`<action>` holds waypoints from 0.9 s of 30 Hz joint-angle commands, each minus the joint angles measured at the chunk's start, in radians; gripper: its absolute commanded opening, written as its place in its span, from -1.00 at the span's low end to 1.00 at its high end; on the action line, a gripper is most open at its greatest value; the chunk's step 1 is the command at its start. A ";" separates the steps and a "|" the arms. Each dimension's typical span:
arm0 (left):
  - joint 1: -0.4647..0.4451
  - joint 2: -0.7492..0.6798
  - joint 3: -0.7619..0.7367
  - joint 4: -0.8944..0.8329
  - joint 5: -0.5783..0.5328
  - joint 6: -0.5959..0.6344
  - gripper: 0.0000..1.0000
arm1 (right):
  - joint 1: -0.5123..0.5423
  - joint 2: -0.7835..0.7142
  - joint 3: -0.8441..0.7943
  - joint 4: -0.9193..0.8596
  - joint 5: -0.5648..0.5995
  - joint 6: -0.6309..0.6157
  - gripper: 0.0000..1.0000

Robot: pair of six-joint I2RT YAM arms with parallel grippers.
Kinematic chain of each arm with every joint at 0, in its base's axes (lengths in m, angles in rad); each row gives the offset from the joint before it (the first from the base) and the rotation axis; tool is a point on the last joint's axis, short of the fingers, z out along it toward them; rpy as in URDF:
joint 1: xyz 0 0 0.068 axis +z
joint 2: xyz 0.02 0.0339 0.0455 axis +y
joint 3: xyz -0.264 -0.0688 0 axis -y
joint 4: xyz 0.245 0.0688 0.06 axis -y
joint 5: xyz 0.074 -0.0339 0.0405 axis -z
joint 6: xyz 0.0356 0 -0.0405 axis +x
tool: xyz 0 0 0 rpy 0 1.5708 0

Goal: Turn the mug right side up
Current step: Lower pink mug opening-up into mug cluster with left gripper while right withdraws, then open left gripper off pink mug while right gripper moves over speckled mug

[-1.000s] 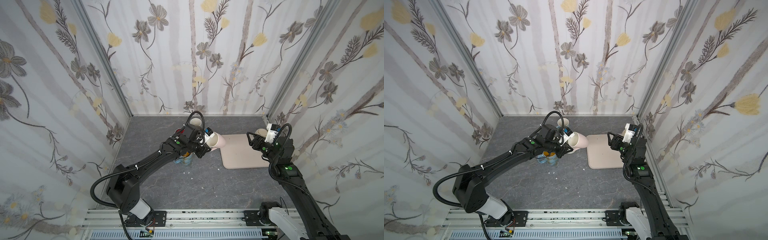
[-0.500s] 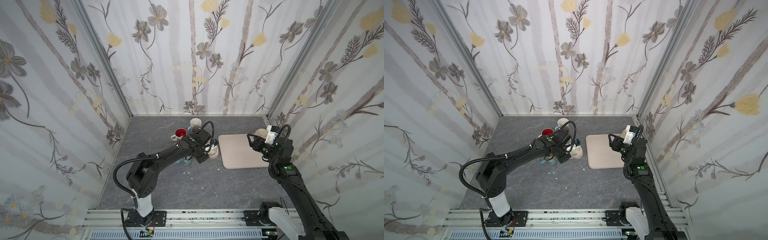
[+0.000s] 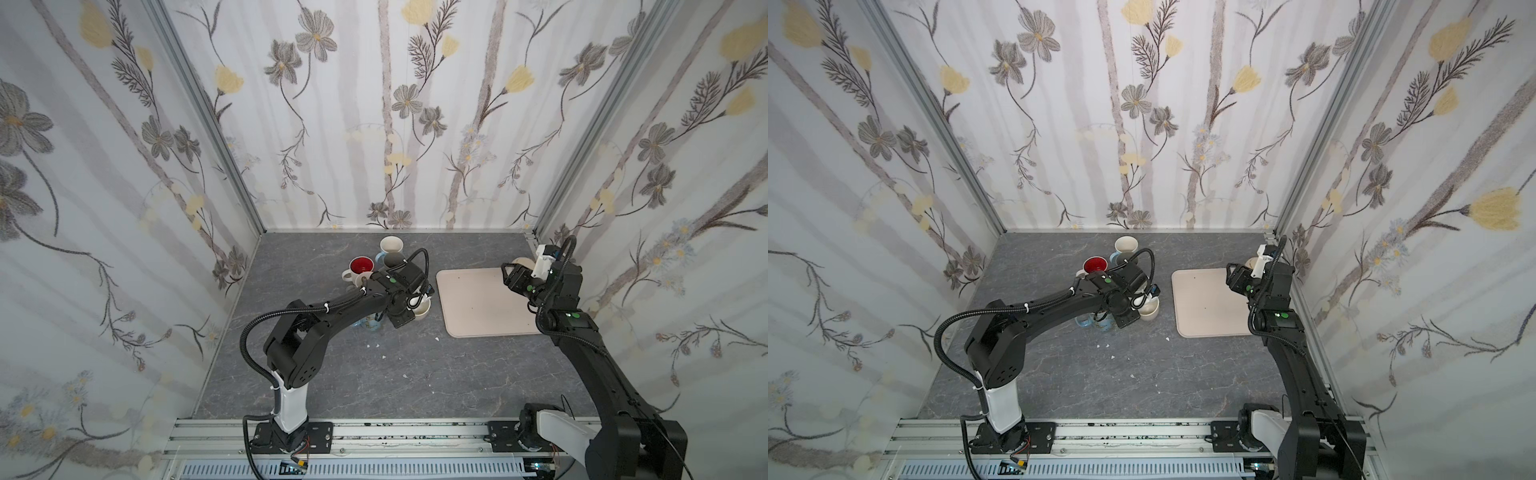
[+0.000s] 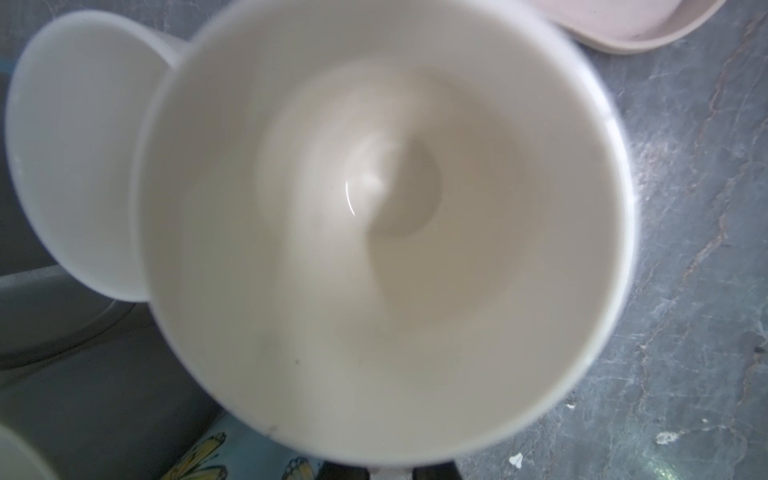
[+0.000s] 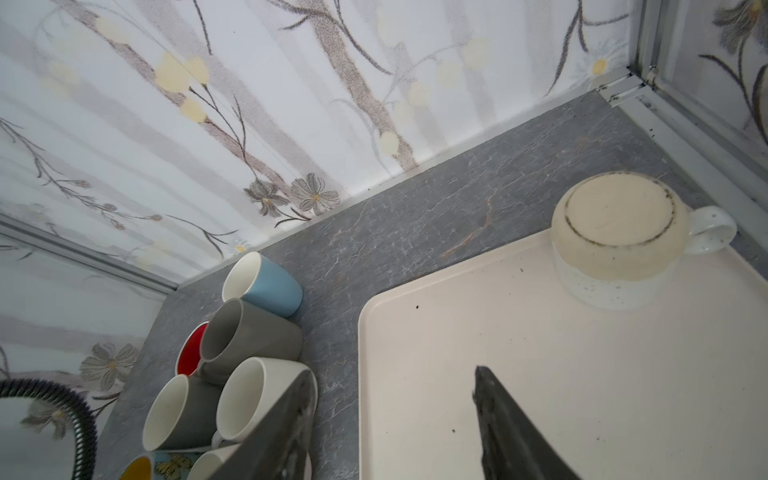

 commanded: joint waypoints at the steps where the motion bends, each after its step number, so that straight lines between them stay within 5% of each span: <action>1: 0.002 0.013 0.016 0.004 -0.024 0.016 -1.00 | -0.017 0.086 0.080 -0.046 0.114 -0.085 0.26; 8: 0.001 0.022 0.003 -0.010 -0.031 0.010 -1.00 | -0.081 0.280 0.210 -0.077 0.149 -0.109 0.37; 20: 0.004 0.013 0.009 -0.011 -0.044 0.012 -0.40 | -0.144 0.508 0.380 -0.127 0.121 -0.171 0.46; 27: 0.003 0.002 0.028 -0.013 -0.039 0.019 -0.31 | -0.153 0.582 0.427 -0.135 0.100 -0.209 0.47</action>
